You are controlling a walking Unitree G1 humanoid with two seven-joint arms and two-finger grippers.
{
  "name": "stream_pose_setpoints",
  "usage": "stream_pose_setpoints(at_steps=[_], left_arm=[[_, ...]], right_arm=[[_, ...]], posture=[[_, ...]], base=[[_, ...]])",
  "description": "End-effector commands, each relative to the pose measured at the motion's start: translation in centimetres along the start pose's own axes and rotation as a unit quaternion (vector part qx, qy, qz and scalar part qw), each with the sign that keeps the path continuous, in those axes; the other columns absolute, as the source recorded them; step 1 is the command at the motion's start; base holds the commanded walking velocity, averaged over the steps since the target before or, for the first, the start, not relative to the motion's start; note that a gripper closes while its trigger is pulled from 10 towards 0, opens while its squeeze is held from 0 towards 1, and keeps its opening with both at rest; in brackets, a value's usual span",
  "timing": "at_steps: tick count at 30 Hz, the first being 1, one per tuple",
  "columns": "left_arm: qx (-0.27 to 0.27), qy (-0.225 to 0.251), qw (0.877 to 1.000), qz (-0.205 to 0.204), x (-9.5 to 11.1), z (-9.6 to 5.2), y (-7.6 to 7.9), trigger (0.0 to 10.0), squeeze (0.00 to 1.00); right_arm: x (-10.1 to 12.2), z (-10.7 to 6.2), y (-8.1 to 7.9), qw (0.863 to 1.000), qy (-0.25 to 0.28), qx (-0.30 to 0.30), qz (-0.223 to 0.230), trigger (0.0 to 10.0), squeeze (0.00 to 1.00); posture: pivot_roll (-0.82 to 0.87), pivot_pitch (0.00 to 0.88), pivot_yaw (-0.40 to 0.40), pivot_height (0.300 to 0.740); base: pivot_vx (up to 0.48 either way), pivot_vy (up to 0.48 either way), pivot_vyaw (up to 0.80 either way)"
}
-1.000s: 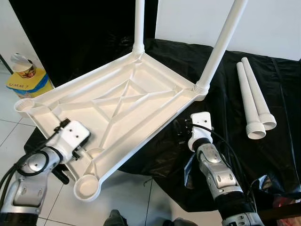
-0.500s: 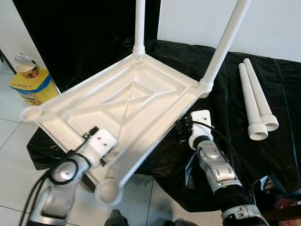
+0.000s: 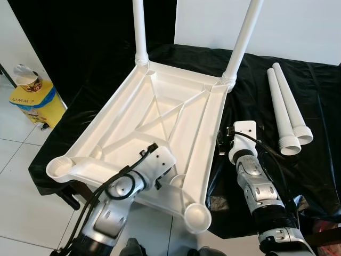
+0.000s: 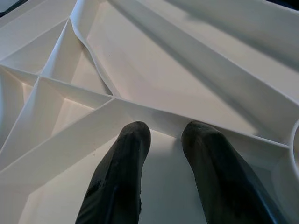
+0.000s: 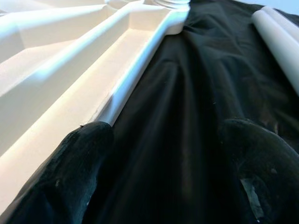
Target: Building children table
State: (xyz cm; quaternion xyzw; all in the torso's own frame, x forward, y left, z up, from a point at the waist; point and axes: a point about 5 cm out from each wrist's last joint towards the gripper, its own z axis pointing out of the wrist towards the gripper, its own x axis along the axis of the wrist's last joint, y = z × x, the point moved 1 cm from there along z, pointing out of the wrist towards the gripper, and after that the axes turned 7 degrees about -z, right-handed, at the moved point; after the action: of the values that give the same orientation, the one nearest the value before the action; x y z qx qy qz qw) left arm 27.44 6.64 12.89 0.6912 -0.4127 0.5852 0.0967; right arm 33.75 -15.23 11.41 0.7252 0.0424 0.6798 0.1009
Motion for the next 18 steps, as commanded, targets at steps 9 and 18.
stream_pose_setpoints(at_steps=[9,18], left_arm=[[-0.031,0.111,0.993,-0.001,3.9,-0.2,0.5,10.0,0.00],[-0.074,0.097,0.992,0.037,2.9,-0.1,0.9,10.0,0.00]], right_arm=[[1.5,-1.0,0.4,0.997,0.077,-0.015,0.009,10.0,0.00],[1.2,-4.1,2.7,0.991,0.130,-0.030,0.012,10.0,0.00]], posture=[[0.06,0.077,-0.021,0.740],[0.03,0.066,-0.008,0.740]], base=[[0.000,0.000,0.00],[0.000,0.000,0.00]])
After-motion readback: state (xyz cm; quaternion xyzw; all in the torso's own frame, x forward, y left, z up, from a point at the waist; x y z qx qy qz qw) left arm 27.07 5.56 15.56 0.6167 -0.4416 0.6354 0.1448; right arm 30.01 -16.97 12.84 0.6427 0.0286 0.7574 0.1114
